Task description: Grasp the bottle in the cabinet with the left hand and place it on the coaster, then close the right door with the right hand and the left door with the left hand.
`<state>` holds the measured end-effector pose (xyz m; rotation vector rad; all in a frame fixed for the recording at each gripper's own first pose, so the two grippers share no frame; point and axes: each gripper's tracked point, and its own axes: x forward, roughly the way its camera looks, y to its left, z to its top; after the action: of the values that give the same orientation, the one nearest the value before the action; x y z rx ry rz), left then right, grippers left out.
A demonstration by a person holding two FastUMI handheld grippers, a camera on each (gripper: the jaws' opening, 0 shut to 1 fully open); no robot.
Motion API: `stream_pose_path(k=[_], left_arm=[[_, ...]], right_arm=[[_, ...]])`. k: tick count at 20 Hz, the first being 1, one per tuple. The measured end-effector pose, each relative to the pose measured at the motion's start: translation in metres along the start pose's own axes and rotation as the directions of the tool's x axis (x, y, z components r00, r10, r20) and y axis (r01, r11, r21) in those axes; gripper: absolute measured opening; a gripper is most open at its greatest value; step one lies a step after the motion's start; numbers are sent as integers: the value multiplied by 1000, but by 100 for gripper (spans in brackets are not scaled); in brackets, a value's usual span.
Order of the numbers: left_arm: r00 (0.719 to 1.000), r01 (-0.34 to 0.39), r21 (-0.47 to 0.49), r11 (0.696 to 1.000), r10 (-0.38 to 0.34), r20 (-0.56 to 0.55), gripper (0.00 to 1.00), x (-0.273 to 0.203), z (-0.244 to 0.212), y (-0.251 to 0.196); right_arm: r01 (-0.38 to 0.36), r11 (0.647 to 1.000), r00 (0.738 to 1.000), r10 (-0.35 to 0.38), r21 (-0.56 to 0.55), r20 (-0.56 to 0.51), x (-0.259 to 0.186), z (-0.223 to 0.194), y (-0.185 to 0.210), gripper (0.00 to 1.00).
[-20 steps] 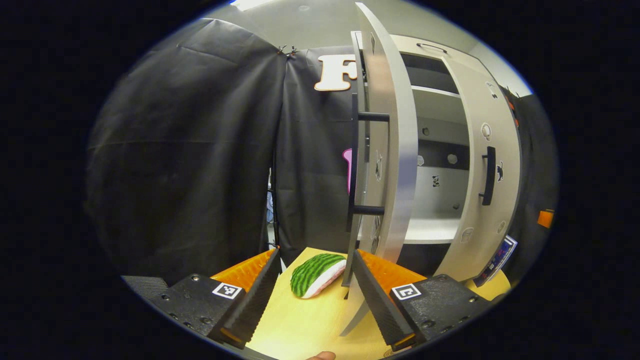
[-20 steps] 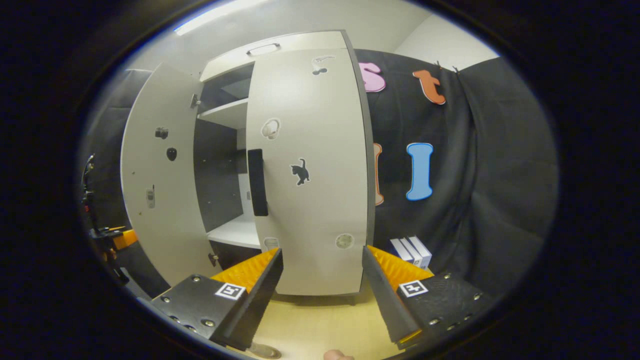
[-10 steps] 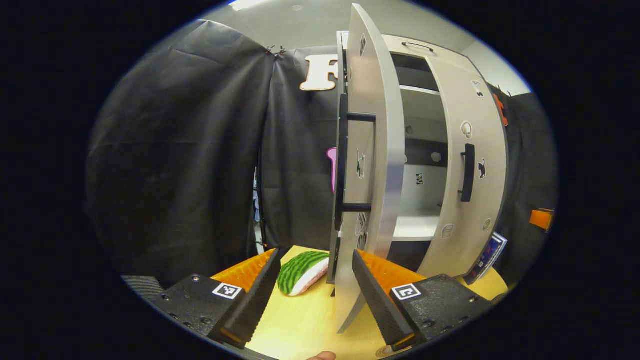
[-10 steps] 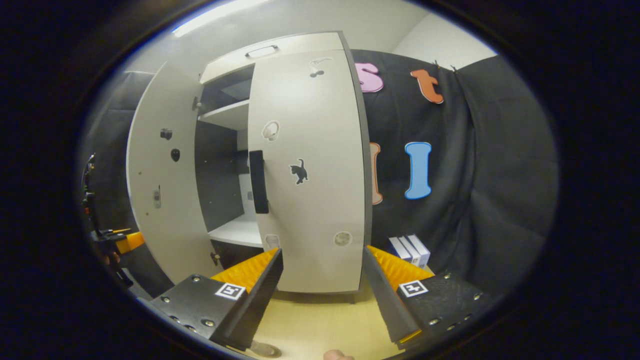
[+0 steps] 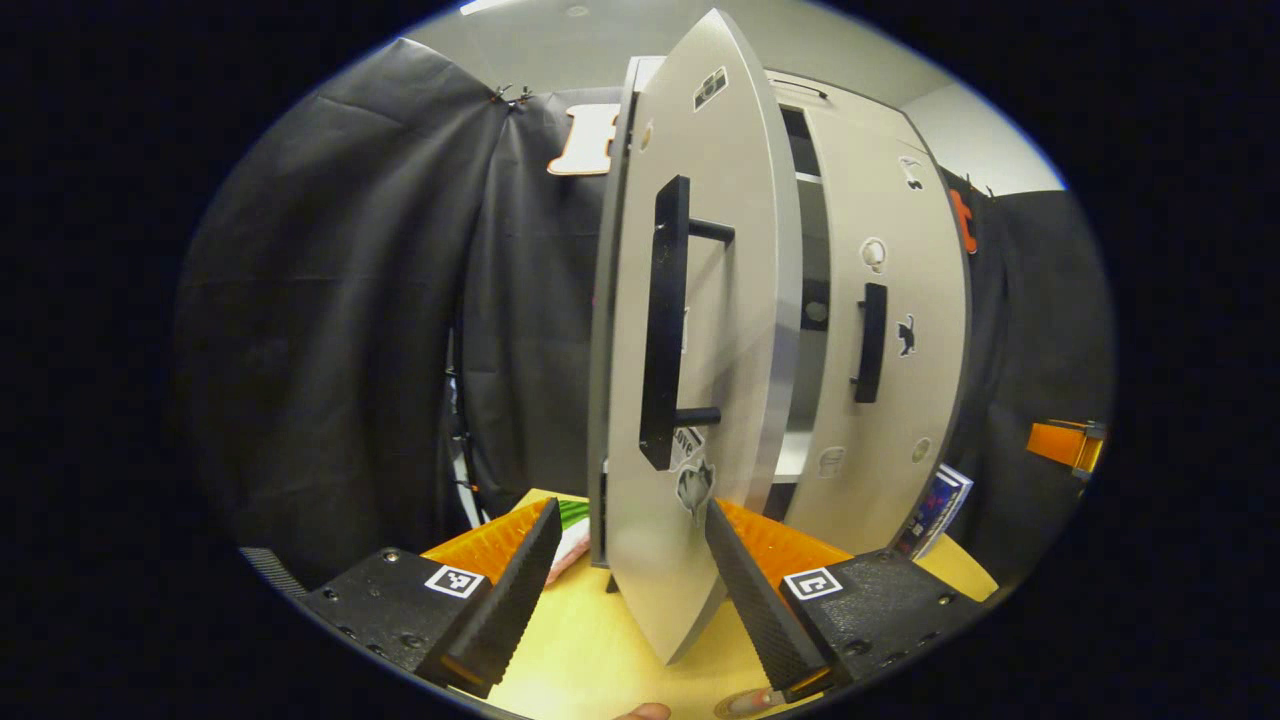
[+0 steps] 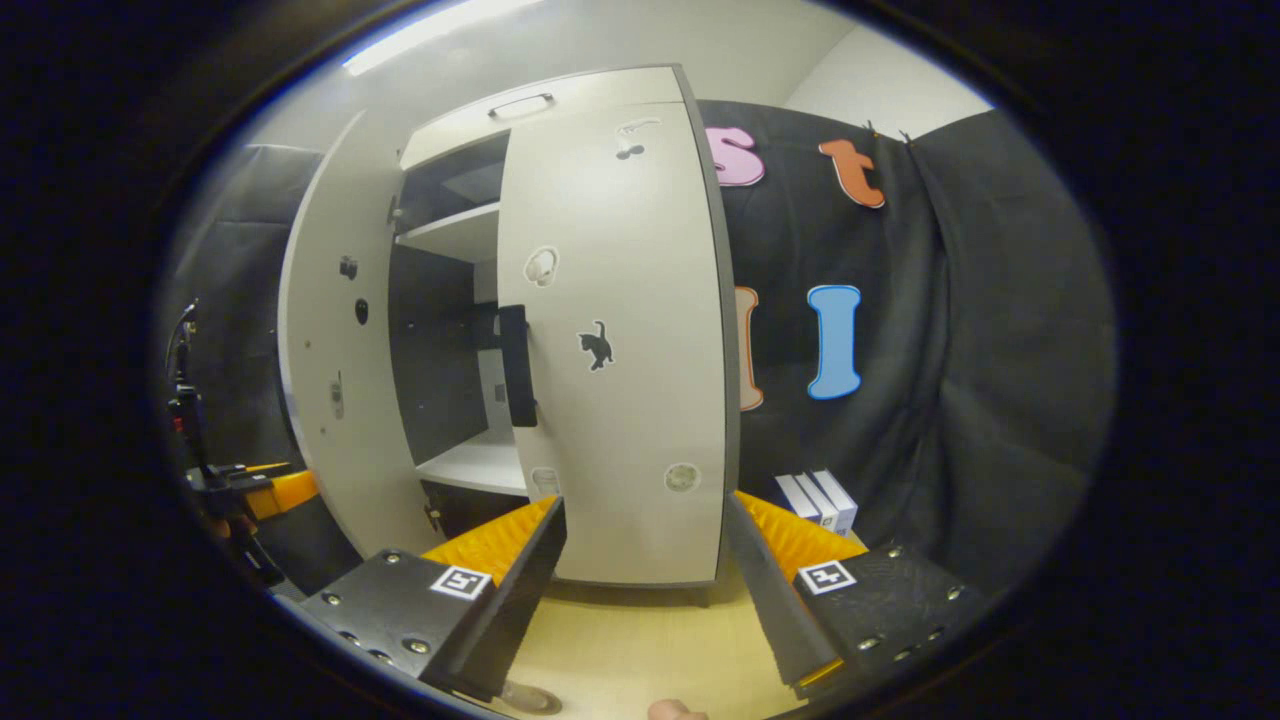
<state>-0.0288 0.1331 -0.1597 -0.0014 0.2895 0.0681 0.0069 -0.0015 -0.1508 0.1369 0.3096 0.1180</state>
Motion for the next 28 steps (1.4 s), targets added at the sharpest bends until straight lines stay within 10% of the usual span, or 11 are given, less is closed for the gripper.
stream_pose_path(k=[9, 28], left_arm=[[987, 158, 0, 988, -158, -9, 94, 22, -3, -78], [983, 182, -21, 983, -182, -8, 95, 6, 15, -86]], right_arm=[[58, 998, 998, -58, 5, 12, -5, 6, -25, 96], [78, 997, 997, -77, -15, 17, -15, 5, -25, 96]])
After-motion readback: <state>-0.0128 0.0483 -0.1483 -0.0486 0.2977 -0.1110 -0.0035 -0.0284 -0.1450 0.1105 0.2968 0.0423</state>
